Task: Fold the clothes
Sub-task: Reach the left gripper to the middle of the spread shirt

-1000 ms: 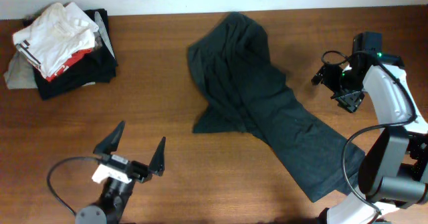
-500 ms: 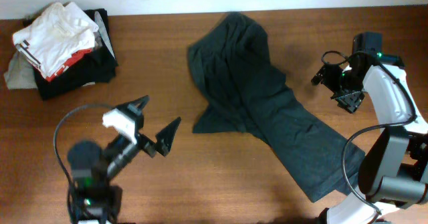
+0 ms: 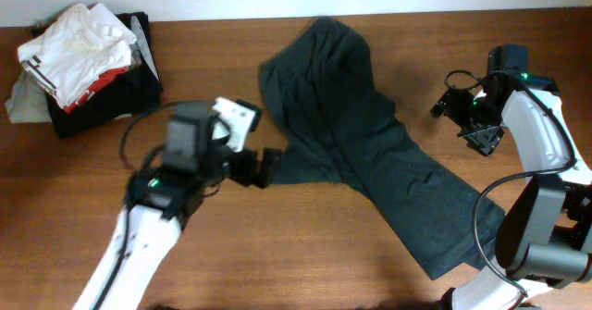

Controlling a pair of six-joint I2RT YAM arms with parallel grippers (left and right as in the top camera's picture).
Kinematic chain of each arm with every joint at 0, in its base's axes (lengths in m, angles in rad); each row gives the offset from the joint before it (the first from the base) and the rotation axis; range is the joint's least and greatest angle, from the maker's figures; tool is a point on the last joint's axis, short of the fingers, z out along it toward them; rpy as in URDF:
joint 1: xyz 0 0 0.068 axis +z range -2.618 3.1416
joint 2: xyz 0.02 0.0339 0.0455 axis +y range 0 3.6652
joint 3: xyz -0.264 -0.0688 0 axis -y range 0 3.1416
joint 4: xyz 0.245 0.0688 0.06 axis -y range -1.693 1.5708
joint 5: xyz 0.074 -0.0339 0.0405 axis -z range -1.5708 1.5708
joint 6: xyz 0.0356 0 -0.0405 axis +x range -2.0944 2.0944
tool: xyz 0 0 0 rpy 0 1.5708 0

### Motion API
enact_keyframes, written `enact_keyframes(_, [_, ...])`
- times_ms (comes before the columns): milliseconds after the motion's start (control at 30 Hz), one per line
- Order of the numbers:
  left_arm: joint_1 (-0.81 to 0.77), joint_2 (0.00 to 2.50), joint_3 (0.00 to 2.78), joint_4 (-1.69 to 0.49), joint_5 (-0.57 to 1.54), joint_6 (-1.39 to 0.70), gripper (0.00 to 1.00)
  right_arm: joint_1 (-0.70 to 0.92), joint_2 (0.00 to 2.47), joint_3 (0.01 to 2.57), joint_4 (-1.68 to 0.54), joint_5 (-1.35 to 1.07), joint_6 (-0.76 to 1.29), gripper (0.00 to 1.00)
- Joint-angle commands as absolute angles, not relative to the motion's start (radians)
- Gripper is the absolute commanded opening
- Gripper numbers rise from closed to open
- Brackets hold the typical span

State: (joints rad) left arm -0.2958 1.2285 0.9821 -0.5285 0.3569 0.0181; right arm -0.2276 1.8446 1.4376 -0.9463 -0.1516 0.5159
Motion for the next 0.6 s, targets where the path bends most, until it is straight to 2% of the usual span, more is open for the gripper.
enact_keyframes(0, [-0.397,1.412,1.095,-0.601,0.141,0.023,0.99,-0.222,1.846,1.436,-0.947,-0.154,0.517,0.99])
enact_keyframes(133, [-0.522,1.615,1.227,-0.720,0.094,-0.041,0.99,-0.222,1.846,1.436,-0.947,-0.154,0.517,0.99])
enact_keyframes(200, [-0.566,1.647,1.235,-0.699,0.242,-0.041,0.99,-0.222,1.846,1.436,-0.947,-0.154,0.517,0.99])
enact_keyframes(300, [-0.598,1.666,1.235,-0.562,0.348,-0.107,0.99,-0.222,1.846,1.436,-0.947,-0.154,0.517,0.99])
enact_keyframes(400, [-0.625,1.677,1.271,-0.586,0.194,-0.252,0.99,-0.222,1.846,1.436,-0.942,-0.154,0.517,0.99])
enact_keyframes(500, [-0.682,1.753,1.423,-0.779,0.036,-0.281,0.99,-0.222,1.847,1.436,-0.939,-0.154,0.517,0.99])
enact_keyframes(567, [-0.712,1.843,1.523,-0.868,0.036,-0.292,0.99,-0.222,1.847,1.436,-0.942,-0.154,0.517,0.99])
